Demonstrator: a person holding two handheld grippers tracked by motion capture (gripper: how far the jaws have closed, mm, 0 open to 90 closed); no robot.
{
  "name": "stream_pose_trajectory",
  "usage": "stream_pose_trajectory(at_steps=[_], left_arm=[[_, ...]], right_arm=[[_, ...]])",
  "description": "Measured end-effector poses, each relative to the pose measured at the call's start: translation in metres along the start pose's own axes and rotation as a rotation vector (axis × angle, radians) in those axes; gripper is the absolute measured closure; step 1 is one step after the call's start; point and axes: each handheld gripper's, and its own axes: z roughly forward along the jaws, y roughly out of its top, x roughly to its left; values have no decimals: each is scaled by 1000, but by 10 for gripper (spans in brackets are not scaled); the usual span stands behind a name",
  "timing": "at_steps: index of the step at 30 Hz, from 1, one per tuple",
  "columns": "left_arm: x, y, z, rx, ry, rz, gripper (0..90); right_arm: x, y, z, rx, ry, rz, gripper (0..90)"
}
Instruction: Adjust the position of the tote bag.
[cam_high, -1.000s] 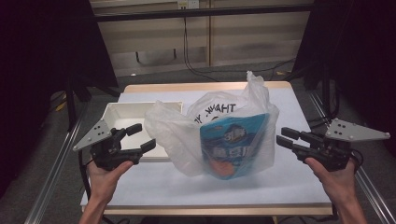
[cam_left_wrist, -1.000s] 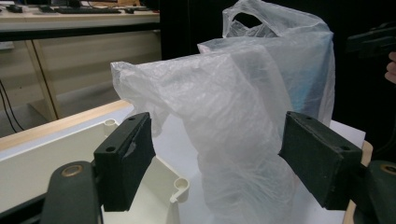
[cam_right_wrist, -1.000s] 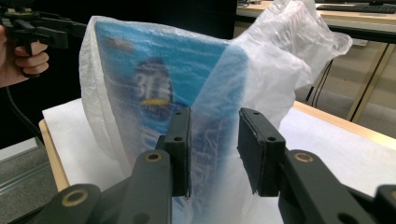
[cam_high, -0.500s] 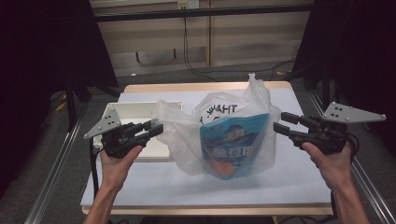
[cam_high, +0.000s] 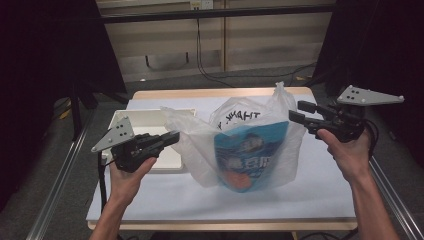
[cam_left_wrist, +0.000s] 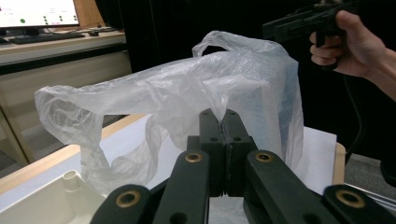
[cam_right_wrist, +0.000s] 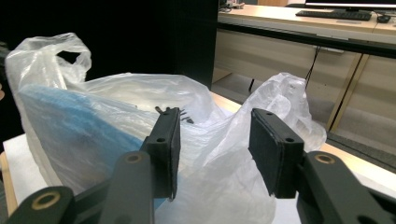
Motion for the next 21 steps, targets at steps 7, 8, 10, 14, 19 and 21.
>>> stream_pose_trajectory(at_steps=[7, 8, 10, 14, 19, 21], left_arm=[[-9, 1, 2, 11, -18, 24, 893], [-9, 1, 2, 12, -22, 28, 892], [-10, 1, 2, 19, -19, 38, 892], [-9, 1, 0, 22, -26, 36, 889], [-10, 1, -1, 20, -23, 33, 890], [-10, 2, -1, 19, -23, 38, 890]], right_arm=[[-13, -13, -4, -5, -13, 71, 421], [-13, -16, -4, -8, 1, 78, 427], [-11, -19, -3, -1, 20, 83, 450], [-7, -22, -4, 1, 65, 82, 539], [-4, -23, -4, 25, 101, 72, 685], [-3, -23, -4, 35, 105, 69, 766]])
